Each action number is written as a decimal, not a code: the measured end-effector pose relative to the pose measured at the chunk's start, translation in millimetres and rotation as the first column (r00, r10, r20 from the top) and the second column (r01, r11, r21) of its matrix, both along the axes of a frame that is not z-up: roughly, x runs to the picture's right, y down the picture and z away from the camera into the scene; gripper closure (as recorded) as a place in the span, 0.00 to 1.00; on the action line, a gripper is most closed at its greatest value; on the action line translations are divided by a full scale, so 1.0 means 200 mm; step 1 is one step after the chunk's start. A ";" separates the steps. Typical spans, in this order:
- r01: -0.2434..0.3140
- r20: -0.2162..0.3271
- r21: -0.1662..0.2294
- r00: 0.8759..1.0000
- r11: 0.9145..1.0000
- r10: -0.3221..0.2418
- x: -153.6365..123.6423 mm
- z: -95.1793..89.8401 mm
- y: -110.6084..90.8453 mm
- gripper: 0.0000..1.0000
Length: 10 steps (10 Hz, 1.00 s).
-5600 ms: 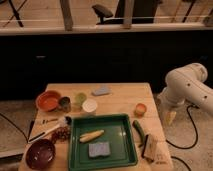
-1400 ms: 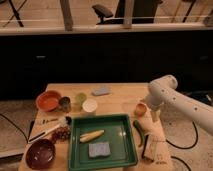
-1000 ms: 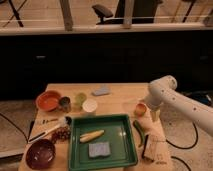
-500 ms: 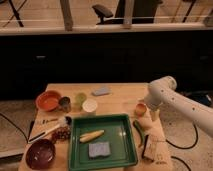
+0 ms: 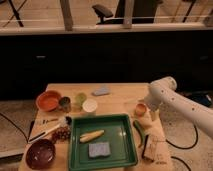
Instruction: Place apple in paper cup
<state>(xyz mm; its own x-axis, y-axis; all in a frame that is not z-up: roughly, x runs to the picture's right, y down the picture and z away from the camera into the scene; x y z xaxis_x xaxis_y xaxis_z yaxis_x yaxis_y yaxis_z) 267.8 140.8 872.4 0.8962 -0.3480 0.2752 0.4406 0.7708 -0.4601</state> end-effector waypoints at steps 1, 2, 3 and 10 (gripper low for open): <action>0.000 0.004 0.001 1.000 1.000 0.000 0.00 0.01 0.00 0.20; 0.001 0.006 0.000 1.000 1.000 -0.001 0.00 0.02 0.00 0.20; 0.002 0.010 0.000 1.000 1.000 -0.002 -0.01 0.03 0.00 0.20; 0.008 0.027 -0.005 1.000 1.000 -0.008 -0.01 0.06 0.00 0.20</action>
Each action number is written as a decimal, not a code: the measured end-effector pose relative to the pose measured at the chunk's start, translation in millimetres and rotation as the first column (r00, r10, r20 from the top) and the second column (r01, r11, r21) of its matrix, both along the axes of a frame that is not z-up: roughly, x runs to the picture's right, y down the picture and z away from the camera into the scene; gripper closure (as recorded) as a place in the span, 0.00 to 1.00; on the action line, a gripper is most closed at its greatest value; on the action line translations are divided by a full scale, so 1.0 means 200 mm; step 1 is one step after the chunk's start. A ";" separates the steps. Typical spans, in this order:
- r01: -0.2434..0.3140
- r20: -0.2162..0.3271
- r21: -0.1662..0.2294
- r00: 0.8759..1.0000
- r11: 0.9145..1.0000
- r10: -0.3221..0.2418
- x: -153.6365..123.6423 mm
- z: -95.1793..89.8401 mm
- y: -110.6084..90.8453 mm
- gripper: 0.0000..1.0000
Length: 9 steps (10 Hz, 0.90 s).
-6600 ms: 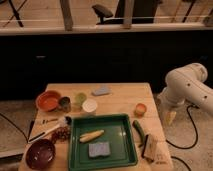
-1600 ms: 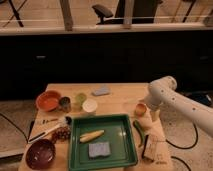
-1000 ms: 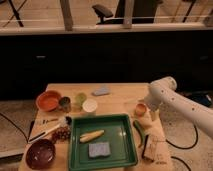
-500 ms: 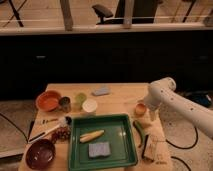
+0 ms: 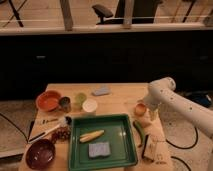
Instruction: Place apple in paper cup
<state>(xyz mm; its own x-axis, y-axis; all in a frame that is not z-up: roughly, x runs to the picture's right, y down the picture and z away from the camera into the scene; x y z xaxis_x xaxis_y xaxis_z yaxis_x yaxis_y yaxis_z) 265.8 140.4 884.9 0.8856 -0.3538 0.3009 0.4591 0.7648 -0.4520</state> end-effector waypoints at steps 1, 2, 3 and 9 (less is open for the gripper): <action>0.000 0.003 0.000 1.000 1.000 0.000 0.00 0.00 0.00 0.20; 0.001 0.004 -0.001 1.000 1.000 -0.001 0.00 0.01 0.00 0.20; 0.001 0.006 -0.001 1.000 1.000 -0.001 0.00 0.01 0.00 0.20; 0.008 0.018 -0.009 1.000 1.000 -0.008 0.00 0.04 0.00 0.20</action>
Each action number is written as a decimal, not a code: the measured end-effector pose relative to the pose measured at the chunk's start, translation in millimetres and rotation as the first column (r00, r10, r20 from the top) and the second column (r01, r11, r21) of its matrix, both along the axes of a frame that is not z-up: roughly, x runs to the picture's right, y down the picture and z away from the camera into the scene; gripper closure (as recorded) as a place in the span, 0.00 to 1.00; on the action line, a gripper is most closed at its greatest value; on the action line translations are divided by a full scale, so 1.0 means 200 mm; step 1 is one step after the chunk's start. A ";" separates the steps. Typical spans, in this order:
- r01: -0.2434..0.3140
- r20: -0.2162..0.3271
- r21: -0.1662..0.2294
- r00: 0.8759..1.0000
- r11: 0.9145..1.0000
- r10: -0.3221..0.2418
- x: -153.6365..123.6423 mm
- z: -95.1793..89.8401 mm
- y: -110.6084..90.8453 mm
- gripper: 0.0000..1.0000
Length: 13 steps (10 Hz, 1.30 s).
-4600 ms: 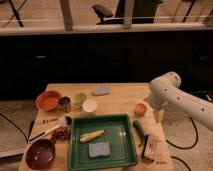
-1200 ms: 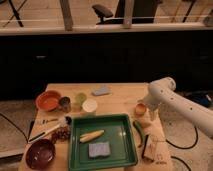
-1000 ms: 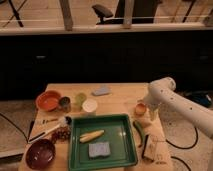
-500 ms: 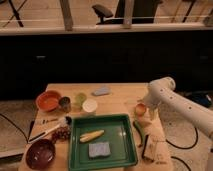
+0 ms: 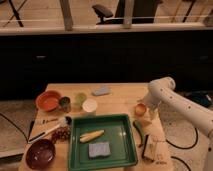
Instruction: Place apple in paper cup
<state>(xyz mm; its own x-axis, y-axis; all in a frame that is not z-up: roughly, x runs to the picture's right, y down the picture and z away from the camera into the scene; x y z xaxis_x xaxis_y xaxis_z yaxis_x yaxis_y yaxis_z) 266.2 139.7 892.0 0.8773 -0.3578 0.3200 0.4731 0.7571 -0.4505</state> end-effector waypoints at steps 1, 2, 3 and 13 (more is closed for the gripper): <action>0.003 0.003 -0.003 1.000 1.000 -0.003 0.00 0.01 0.00 0.20; 0.004 0.004 -0.005 1.000 1.000 -0.004 0.00 0.01 0.00 0.20; 0.005 0.006 -0.007 1.000 1.000 -0.005 0.00 0.01 0.00 0.20; 0.026 0.026 -0.025 0.999 0.999 -0.025 -0.01 0.03 0.01 0.20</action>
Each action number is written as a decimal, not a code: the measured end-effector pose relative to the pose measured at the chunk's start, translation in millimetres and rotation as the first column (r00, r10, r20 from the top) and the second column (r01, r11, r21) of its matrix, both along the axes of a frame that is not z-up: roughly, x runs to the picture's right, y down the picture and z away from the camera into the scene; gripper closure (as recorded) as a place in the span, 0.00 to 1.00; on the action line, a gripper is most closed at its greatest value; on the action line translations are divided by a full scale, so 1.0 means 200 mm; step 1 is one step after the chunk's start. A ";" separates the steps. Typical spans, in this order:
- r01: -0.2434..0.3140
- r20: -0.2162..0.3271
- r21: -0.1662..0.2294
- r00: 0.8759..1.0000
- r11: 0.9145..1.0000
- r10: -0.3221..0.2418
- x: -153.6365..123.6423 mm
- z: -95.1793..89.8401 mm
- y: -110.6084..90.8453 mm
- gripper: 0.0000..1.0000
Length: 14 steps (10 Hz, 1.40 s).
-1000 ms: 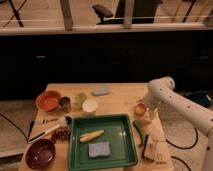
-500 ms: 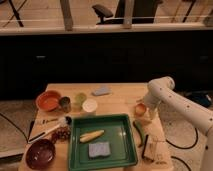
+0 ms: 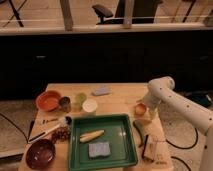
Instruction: Place apple in paper cup
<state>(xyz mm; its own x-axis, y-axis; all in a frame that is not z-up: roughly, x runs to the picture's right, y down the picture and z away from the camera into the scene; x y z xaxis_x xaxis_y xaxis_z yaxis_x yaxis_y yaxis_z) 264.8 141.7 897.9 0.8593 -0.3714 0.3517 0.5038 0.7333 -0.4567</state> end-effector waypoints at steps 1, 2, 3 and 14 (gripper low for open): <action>0.002 0.002 0.000 1.000 1.000 -0.002 0.00 0.00 0.00 0.20; 0.003 0.003 0.001 1.000 1.000 -0.003 0.00 0.00 0.00 0.20; 0.004 0.003 -0.001 1.000 1.000 -0.004 0.01 0.00 0.00 0.20; 0.016 0.010 -0.002 1.000 1.000 -0.015 0.02 -0.07 -0.04 0.62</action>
